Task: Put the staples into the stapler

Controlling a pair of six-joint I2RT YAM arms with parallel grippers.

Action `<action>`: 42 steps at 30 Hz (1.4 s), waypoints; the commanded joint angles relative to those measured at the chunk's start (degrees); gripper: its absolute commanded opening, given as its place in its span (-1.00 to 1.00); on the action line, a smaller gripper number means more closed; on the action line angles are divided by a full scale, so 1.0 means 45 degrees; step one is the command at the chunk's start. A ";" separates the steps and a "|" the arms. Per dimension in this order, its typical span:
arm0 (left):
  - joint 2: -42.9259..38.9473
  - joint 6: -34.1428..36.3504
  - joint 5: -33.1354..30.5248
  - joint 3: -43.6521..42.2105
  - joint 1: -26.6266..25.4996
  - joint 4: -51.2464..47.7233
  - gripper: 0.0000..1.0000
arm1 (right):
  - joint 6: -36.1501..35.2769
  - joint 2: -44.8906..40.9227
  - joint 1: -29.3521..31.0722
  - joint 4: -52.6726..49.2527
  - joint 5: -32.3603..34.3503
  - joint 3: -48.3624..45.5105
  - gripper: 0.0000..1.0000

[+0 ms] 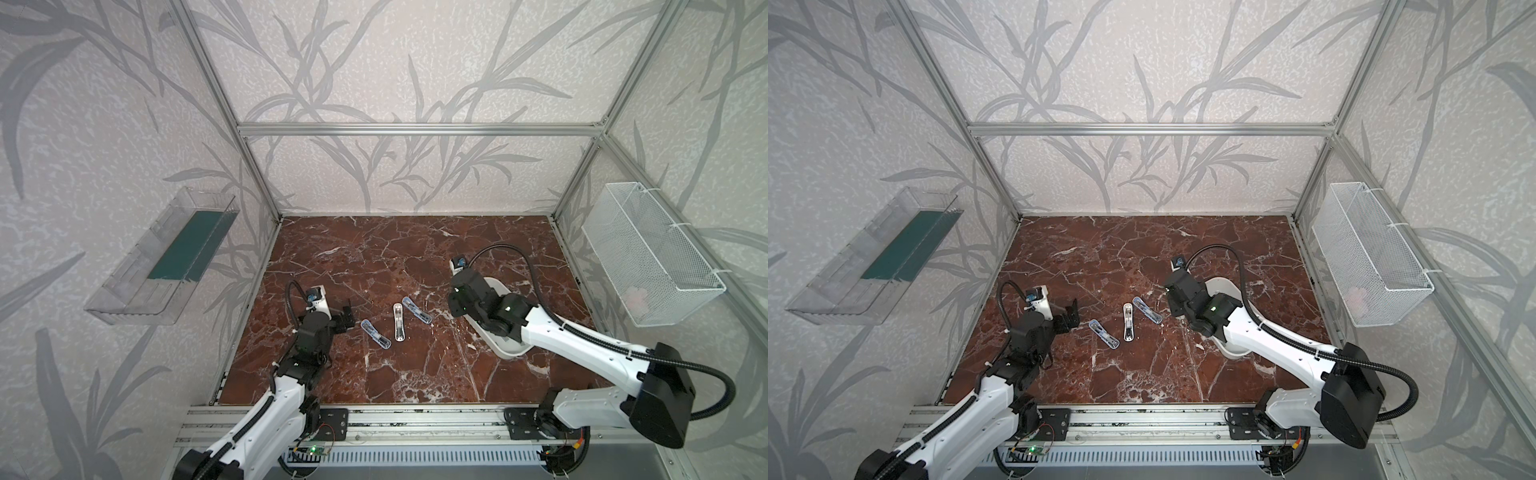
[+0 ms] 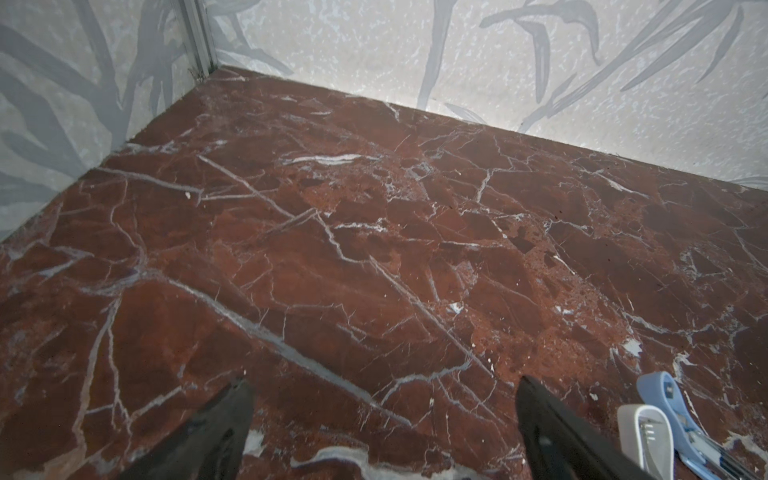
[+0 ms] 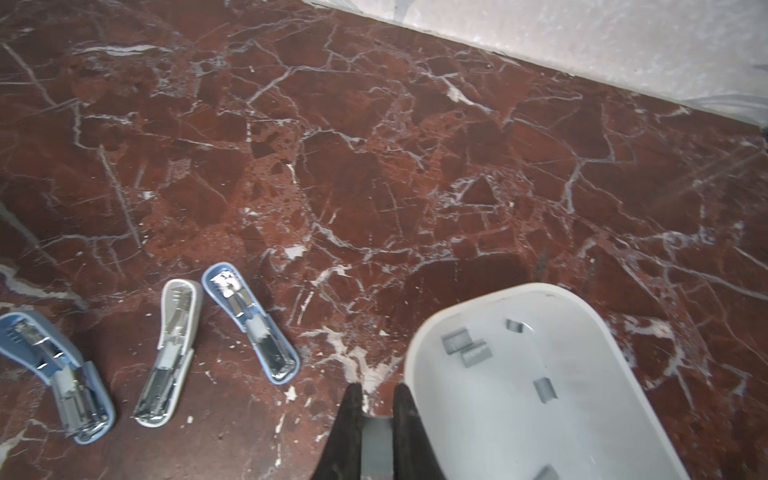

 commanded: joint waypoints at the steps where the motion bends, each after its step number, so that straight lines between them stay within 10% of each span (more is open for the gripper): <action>1: -0.0051 -0.0642 -0.0090 0.0080 0.0071 0.0953 0.98 | 0.0802 0.1016 0.0815 0.0688 0.0380 0.0530 -0.83; 12: -0.0259 -0.0223 0.0979 -0.0398 0.0060 0.1714 0.99 | 0.2720 0.4672 0.1766 0.0377 0.0595 0.2754 -0.87; 28: 0.0081 -0.0191 0.0941 -0.0467 0.0062 0.2164 0.99 | -0.4191 0.4813 -0.0335 -0.0248 -0.4183 0.2405 -0.85; 42: 0.1250 -0.0018 0.1085 -0.0117 0.0060 0.2658 0.99 | -0.4208 0.5436 -0.0295 0.1299 -0.4754 0.1740 -0.85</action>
